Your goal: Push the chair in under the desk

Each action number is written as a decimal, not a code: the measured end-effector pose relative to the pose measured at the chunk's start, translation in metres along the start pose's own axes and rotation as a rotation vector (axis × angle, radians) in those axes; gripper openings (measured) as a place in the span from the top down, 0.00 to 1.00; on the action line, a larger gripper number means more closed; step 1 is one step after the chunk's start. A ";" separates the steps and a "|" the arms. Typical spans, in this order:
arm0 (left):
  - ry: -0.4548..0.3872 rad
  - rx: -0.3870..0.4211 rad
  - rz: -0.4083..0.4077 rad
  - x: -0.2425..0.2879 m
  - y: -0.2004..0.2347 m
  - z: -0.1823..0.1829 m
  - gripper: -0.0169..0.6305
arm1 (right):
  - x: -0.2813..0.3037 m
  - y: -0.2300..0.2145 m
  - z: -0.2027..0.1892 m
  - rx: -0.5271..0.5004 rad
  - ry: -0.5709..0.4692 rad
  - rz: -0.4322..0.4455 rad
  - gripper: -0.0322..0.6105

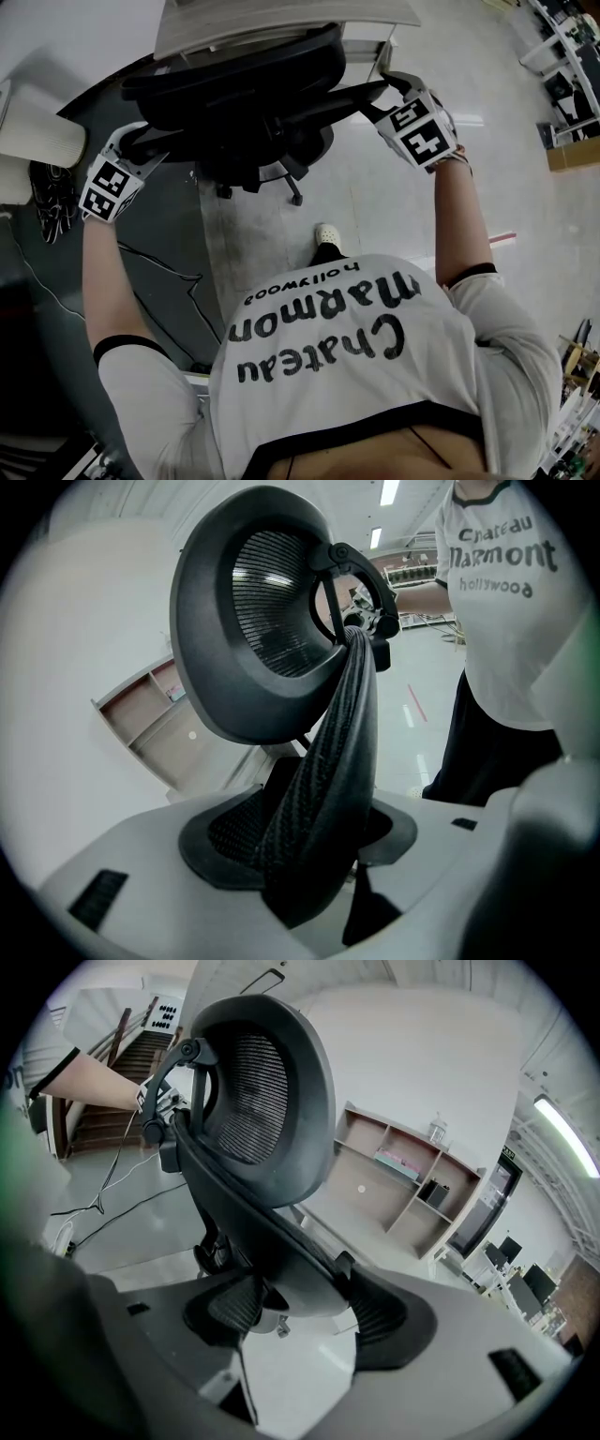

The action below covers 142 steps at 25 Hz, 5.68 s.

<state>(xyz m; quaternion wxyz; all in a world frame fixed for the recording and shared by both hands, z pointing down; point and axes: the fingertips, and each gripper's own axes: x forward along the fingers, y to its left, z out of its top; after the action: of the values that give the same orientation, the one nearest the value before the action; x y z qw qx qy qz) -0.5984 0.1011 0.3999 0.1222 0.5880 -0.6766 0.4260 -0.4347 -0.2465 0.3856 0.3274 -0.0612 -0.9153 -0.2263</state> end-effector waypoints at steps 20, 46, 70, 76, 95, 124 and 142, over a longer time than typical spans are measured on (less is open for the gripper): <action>0.013 -0.042 0.046 0.003 -0.006 -0.004 0.58 | 0.013 -0.009 0.000 -0.005 -0.056 0.075 0.47; 0.007 0.005 -0.018 0.013 0.000 0.012 0.62 | 0.028 -0.030 -0.014 -0.052 0.126 0.124 0.50; -0.058 0.143 -0.110 0.010 -0.016 0.015 0.72 | 0.032 -0.031 -0.028 -0.006 0.348 -0.021 0.49; -0.060 0.145 -0.120 0.006 -0.015 0.012 0.72 | 0.029 -0.029 -0.027 -0.007 0.351 -0.045 0.49; -0.040 0.156 -0.153 -0.005 -0.014 0.001 0.70 | 0.008 -0.004 -0.032 -0.034 0.420 -0.090 0.53; 0.036 0.146 -0.225 -0.007 -0.032 0.004 0.70 | -0.009 0.004 -0.044 -0.039 0.454 -0.104 0.52; -0.039 0.239 -0.265 0.029 -0.020 0.036 0.72 | -0.016 -0.026 -0.065 0.054 0.430 -0.172 0.50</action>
<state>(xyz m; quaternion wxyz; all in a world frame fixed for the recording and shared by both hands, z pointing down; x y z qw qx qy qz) -0.5766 0.0563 0.4059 0.0933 0.6903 -0.5401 0.4722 -0.3918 -0.2983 0.4101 0.4960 0.0754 -0.8321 -0.2366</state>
